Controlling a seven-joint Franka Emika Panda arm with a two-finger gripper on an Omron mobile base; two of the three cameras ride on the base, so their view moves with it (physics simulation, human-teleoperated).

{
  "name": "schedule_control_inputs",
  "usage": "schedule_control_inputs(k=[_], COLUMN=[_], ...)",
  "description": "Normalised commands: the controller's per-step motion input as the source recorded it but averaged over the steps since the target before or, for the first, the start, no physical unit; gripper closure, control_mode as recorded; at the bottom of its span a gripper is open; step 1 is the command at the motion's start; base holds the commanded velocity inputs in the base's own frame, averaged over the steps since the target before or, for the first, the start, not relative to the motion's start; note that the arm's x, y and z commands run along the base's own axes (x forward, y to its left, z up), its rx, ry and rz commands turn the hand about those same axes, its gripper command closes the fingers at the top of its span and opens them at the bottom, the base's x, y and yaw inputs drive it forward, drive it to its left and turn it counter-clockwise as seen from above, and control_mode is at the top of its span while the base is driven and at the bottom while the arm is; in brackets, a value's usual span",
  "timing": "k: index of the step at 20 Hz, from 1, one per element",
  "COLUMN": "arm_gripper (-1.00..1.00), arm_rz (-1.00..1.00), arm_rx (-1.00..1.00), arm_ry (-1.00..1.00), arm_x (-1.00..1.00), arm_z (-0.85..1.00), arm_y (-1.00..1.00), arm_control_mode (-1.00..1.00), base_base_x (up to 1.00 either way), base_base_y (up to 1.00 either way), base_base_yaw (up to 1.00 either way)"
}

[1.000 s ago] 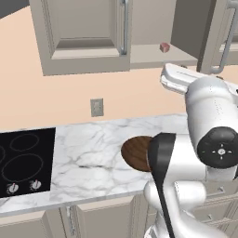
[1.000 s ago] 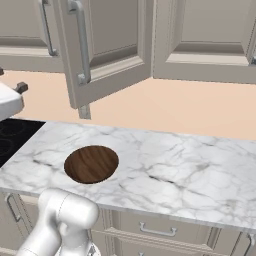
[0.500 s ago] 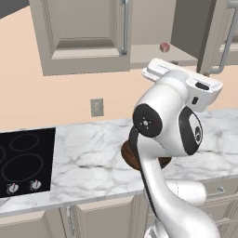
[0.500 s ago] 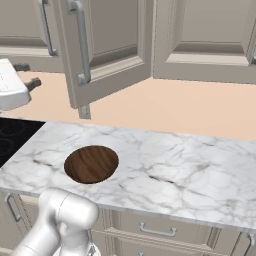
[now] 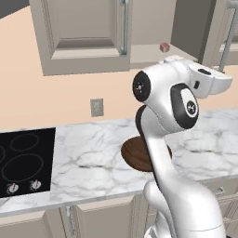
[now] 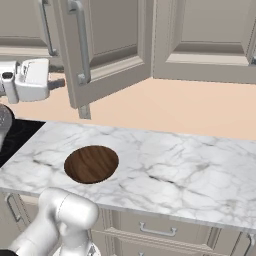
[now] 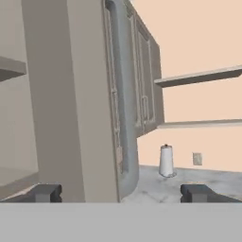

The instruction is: Open the cabinet. Pick the mango and pear from the cabinet and place them into the bowl. Then close the cabinet.

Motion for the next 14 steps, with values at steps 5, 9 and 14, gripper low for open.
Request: schedule_control_inputs(k=[5, 9, 14], arm_gripper=[-1.0, -1.0, -1.0], arm_rz=[-0.25, -0.22, -0.13], arm_rx=[0.11, 0.1, 0.04], arm_ry=[0.16, 0.09, 0.0], arm_x=[0.0, 0.0, 0.0], arm_z=[0.0, -0.01, -0.15], arm_y=[-0.86, -0.98, -0.9], arm_control_mode=[-1.0, -1.0, -1.0], base_base_x=[0.0, 0.0, 0.0], base_base_y=[0.0, 0.0, 0.0], base_base_yaw=[0.0, 0.0, 0.0])
